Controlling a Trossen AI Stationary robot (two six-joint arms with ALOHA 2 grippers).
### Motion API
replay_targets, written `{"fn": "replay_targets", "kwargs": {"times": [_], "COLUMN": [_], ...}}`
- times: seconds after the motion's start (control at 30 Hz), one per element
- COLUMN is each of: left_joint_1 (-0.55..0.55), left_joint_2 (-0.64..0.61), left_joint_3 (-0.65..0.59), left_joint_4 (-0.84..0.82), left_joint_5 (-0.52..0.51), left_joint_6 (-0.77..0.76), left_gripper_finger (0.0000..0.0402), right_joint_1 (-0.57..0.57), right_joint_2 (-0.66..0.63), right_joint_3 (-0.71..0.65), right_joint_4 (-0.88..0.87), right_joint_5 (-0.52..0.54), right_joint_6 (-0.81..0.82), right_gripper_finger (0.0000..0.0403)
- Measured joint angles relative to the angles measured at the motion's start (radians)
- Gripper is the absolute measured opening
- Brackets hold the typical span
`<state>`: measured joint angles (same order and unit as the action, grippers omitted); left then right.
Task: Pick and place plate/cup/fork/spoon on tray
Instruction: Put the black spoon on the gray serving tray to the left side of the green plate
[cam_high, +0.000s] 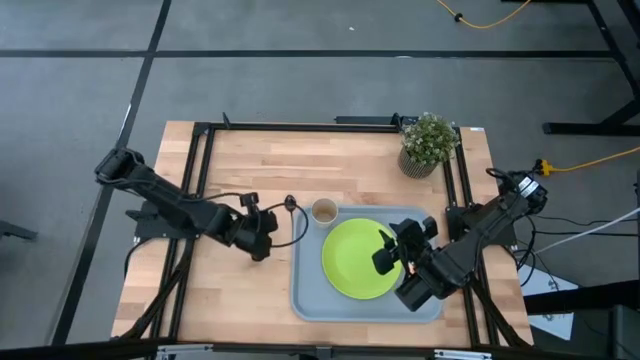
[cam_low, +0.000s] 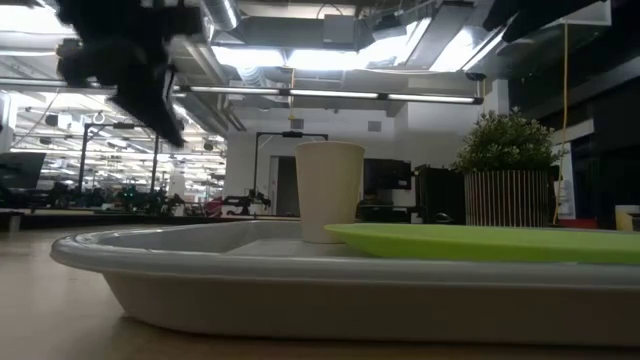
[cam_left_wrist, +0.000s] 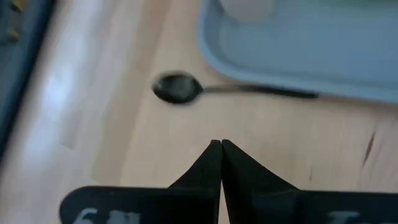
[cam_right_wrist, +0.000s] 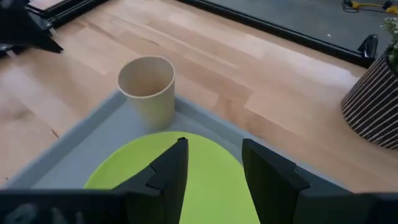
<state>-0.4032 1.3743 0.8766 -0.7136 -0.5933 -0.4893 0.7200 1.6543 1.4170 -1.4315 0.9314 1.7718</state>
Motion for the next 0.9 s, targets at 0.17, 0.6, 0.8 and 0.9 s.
{"fn": "replay_targets", "kwargs": {"times": [0.17,0.6,0.8,0.9], "left_joint_1": [0.075,0.351,0.428,0.434], "left_joint_2": [0.0,0.005,0.01,0.031], "left_joint_3": [-0.081,-0.238,-0.329,-0.349], "left_joint_4": [0.177,0.636,0.705,0.726], "left_joint_5": [0.053,0.34,0.314,0.356], "left_joint_6": [0.051,0.263,0.23,0.209], "left_gripper_finger": [0.0,0.0,0.0,0.0], "right_joint_1": [0.018,0.057,0.057,0.057], "right_joint_2": [0.0,0.0,0.0,0.0], "right_joint_3": [0.0,0.0,0.0,0.0], "right_joint_4": [0.0,0.014,0.026,0.025], "right_joint_5": [-0.005,-0.012,-0.041,-0.04], "right_joint_6": [0.0,0.0,0.0,0.0], "right_gripper_finger": [0.0155,0.0155,0.0155,0.0155]}}
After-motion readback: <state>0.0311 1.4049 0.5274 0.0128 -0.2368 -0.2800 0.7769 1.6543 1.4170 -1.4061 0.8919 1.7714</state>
